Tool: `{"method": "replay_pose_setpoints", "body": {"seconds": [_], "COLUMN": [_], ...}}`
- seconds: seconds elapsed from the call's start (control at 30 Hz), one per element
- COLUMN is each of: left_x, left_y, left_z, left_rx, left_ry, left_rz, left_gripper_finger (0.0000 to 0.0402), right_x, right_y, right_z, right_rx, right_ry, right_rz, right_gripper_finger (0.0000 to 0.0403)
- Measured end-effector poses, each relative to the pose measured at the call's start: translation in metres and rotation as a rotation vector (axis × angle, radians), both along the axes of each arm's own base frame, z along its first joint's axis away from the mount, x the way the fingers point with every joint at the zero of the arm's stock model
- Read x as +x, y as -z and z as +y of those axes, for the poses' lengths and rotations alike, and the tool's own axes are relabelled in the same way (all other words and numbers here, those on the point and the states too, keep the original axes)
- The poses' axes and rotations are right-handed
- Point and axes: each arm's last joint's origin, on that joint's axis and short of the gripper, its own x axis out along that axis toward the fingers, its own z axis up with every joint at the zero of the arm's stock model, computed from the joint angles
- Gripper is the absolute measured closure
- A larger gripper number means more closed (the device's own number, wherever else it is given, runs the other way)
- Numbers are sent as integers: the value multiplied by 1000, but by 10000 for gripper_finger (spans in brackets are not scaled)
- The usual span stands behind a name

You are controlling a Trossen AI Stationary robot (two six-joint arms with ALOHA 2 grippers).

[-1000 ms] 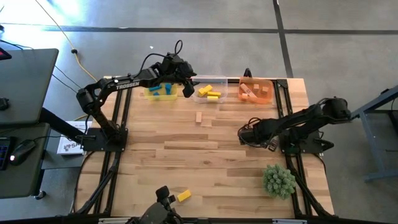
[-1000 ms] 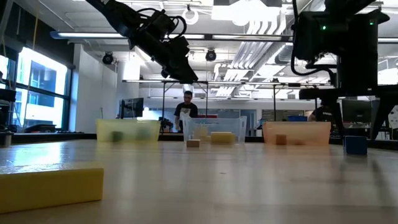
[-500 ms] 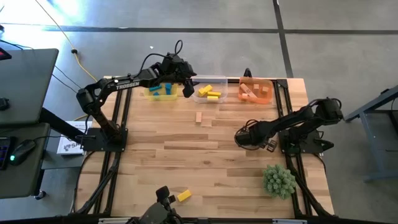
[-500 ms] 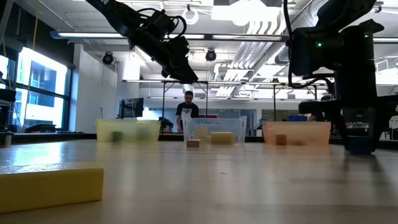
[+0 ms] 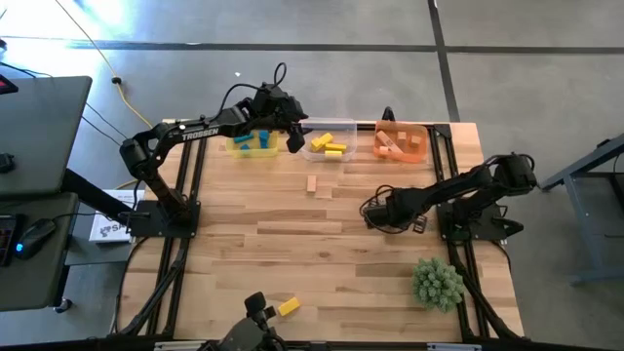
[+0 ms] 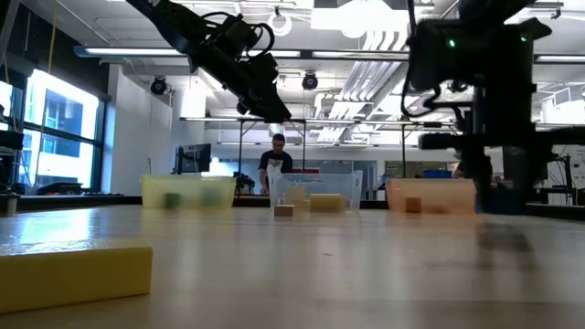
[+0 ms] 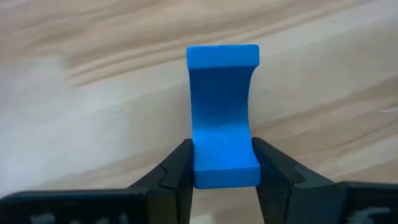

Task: Sort & place blocks by color
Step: Put the blue block into the yellow bin

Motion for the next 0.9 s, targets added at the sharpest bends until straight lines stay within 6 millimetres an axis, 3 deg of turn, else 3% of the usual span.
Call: {"method": "replay_pose_setpoints", "body": {"seconds": [0.27,0.47,0.9], "left_x": [-1,4,40], "left_y": [4,6,7], "left_z": [-2,-11,-70], "left_rx": [-38,-125,-197], "left_ry": [2,14,385], "left_rz": [29,16,3], "left_gripper_finger": [183,184,184], "right_x": [28,42,69], "right_y": [-32,-52,-110], "right_z": [0,-12,-50], "right_rx": [-60,-91,-186], "right_ry": [-191,-355,-830], "right_rz": [-109,-140,-203], "right_gripper_finger": [294,294,294]}}
